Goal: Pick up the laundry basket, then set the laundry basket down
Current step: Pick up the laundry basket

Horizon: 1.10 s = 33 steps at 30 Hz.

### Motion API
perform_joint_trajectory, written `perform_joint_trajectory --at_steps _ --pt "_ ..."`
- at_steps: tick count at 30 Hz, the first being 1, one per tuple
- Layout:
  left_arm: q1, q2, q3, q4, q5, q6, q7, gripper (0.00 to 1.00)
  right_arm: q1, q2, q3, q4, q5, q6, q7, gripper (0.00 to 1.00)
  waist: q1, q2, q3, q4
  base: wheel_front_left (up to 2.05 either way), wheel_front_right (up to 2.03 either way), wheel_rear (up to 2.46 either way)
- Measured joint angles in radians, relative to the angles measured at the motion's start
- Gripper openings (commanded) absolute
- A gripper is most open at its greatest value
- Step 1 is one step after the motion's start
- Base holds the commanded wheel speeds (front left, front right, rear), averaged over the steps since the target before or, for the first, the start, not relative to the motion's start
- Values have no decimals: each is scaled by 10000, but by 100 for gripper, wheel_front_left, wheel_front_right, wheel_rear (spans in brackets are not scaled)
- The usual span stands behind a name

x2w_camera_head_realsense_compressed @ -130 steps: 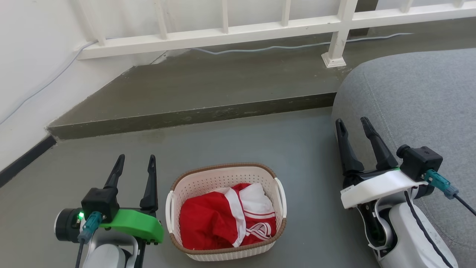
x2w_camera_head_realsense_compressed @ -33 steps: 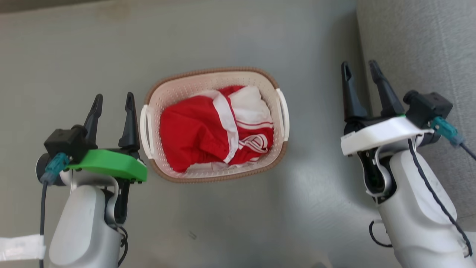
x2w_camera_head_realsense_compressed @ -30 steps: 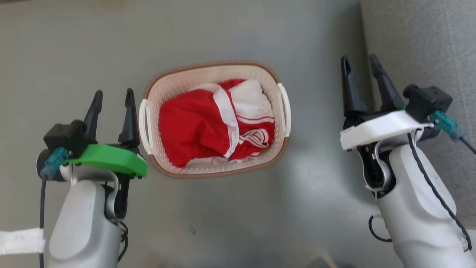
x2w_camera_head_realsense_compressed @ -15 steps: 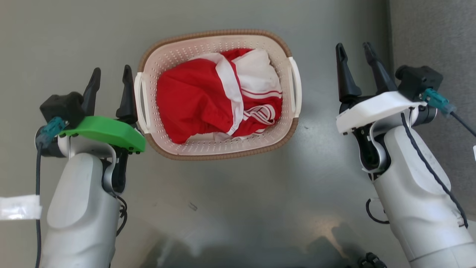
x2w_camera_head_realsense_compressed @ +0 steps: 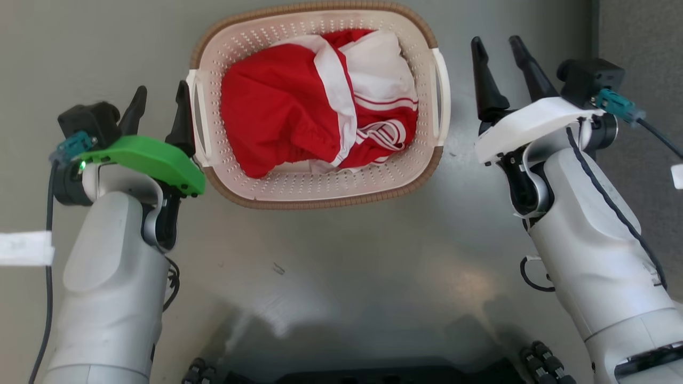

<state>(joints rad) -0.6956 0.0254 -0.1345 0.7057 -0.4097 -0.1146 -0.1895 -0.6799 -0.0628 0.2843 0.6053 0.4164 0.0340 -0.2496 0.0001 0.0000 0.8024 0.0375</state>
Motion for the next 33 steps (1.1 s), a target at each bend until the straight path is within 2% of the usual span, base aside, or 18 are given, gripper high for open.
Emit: perform_joint_trajectory --at_steps 9,20,33 --pt "-767 -42 -497 945 -132 -96 341 100 -677 -13 688 1106 81 188 431 100 0 0 704 76 0 0 0" --pt "-1440 -56 -825 1820 -366 -100 566 100 -1296 -38 1283 2105 784 393 675 100 0 0 1433 134 0 0 0" --pt "-2089 -84 -1538 2276 -842 -100 579 100 -2152 -44 1923 2746 1254 497 746 100 0 0 2016 328 0 0 0"
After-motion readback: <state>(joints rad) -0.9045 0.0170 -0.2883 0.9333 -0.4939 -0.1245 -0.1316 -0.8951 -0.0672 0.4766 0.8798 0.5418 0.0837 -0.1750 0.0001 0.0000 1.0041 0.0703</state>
